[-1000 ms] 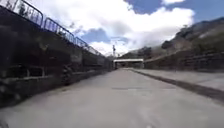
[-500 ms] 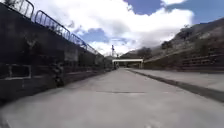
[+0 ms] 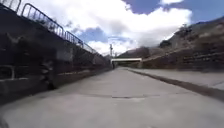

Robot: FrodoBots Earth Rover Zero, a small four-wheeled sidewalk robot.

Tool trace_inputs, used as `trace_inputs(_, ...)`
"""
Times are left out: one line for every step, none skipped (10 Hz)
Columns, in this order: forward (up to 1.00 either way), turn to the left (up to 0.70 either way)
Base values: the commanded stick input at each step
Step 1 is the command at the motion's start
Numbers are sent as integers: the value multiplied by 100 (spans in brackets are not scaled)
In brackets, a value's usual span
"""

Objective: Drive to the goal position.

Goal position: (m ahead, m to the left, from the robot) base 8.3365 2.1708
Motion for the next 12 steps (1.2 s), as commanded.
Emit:
trace_inputs(70, 0)
trace_inputs(70, 0)
trace_inputs(70, 0)
trace_inputs(70, 0)
trace_inputs(70, 0)
trace_inputs(70, 0)
trace_inputs(70, 0)
trace_inputs(70, 0)
trace_inputs(70, 0)
trace_inputs(70, 0)
trace_inputs(70, 0)
trace_inputs(70, 0)
